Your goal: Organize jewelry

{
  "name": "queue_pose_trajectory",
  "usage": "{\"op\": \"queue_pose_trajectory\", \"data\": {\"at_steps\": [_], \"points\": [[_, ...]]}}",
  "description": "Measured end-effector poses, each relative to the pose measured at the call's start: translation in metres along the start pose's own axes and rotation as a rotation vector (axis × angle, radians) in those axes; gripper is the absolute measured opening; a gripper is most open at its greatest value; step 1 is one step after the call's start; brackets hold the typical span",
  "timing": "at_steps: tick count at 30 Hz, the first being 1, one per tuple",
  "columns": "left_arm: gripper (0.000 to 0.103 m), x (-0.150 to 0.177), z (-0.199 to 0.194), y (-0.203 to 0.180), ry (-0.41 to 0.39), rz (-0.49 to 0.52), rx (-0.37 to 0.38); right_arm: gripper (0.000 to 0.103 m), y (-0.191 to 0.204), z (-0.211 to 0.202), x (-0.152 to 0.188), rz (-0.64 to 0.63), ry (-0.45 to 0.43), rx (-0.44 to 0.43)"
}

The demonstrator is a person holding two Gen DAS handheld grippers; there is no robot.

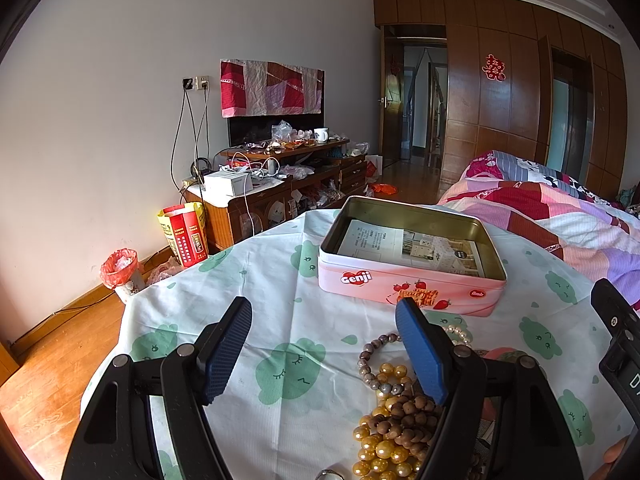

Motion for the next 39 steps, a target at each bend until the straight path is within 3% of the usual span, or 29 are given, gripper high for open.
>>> {"op": "queue_pose_trajectory", "data": {"at_steps": [7,13,20,25,27,32,34,39], "points": [[0.075,0.001,0.001,0.006,0.026,-0.041,0.075,0.103,-0.001,0.0,0.0,0.001,0.0,0.001],[0.075,0.017,0.001,0.015,0.125,0.006,0.152,0.103,0.0,0.004,0.001,0.019,0.011,-0.004],[0.074,0.042,-0.022,-0.029,0.199,0.155,0.345,0.103,-0.014,0.009,0.003,0.069,0.047,-0.016],[0.074,0.061,-0.006,-0.058,0.304,0.122,0.411,0.103,-0.016,0.011,0.006,0.093,0.064,-0.022],[0.054,0.069,0.002,-0.059,0.361,0.107,0.412,0.103,-0.017,0.012,0.006,0.097,0.068,-0.024],[0.046,0.068,0.0,-0.055,0.364,0.045,0.451,0.103,-0.019,0.014,0.008,0.111,0.081,-0.028],[0.021,0.064,-0.006,-0.056,0.34,0.034,0.483,0.103,-0.02,0.014,0.009,0.118,0.085,-0.028],[0.015,0.047,-0.019,-0.048,0.25,0.052,0.486,0.103,-0.024,0.014,0.01,0.137,0.088,-0.03]]}}
Point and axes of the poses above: each gripper's, at about its wrist camera, not at the fingertips, and z roughly the way its jaws point, y to its left, x to its underside, the point moved 10 cm from there along z, roughly the way its jaws point, and after that the axes turned 6 degrees about x, right-handed, at the moved point
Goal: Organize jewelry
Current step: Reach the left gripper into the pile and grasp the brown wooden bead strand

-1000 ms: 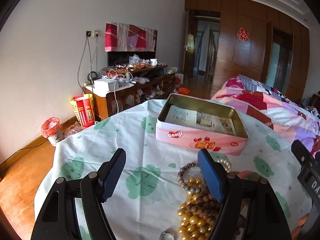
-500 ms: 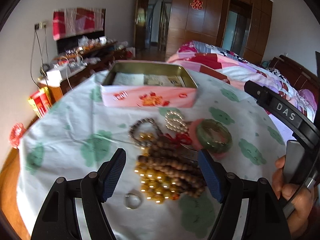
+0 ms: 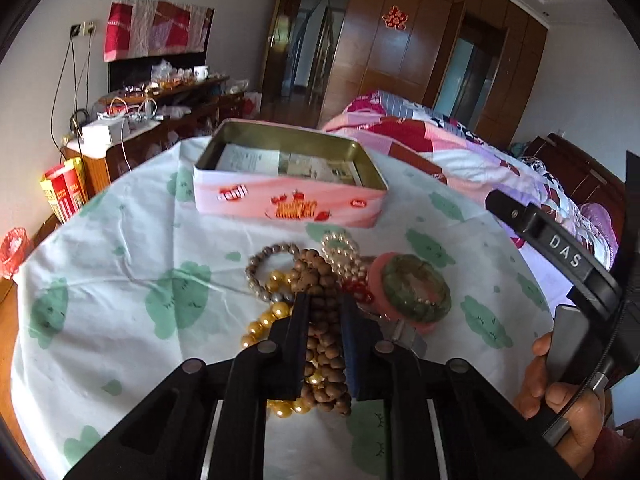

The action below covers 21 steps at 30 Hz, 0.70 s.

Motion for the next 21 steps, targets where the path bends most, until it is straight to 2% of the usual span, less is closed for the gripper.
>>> {"op": "queue_pose_trajectory", "data": {"at_steps": [2,3,4,7,9,11,14,16,17,18,20,21], "points": [[0.015,-0.004,-0.005,0.005,-0.019,-0.011,0.003,0.103,-0.001,0.0,0.0,0.003,0.001,0.0],[0.004,-0.007,-0.01,0.007,-0.036,-0.023,0.011,0.103,-0.001,0.0,0.0,0.004,0.001,0.0],[0.0,-0.011,-0.013,0.008,-0.051,-0.032,0.024,0.103,-0.001,0.001,0.0,0.003,0.0,0.0],[0.0,-0.029,-0.032,0.012,-0.132,-0.064,0.064,0.103,-0.001,0.001,0.001,0.004,0.003,-0.002],[0.0,-0.038,-0.042,0.017,-0.162,-0.065,0.043,0.103,-0.001,0.002,0.001,0.01,0.01,-0.007],[0.0,-0.039,-0.038,0.022,-0.141,-0.065,0.018,0.103,-0.003,0.004,0.002,0.019,0.018,-0.008],[0.001,-0.027,-0.023,0.025,-0.066,-0.069,0.013,0.103,-0.005,0.005,0.004,0.025,0.027,-0.004],[0.01,-0.017,-0.012,0.022,-0.008,-0.08,0.02,0.103,-0.004,0.004,0.004,0.023,0.024,-0.002],[0.028,-0.013,-0.007,0.019,0.018,-0.083,0.027,0.103,-0.004,0.003,0.003,0.021,0.021,-0.001],[0.051,-0.008,-0.003,0.017,0.039,-0.089,0.029,0.103,-0.003,0.002,0.003,0.016,0.017,0.0],[0.064,-0.006,0.001,0.014,0.031,-0.099,0.026,0.103,-0.002,0.002,0.002,0.009,0.013,0.001],[0.064,-0.006,0.002,0.013,0.014,-0.099,0.02,0.103,-0.001,0.001,0.003,0.006,0.013,0.001]]}}
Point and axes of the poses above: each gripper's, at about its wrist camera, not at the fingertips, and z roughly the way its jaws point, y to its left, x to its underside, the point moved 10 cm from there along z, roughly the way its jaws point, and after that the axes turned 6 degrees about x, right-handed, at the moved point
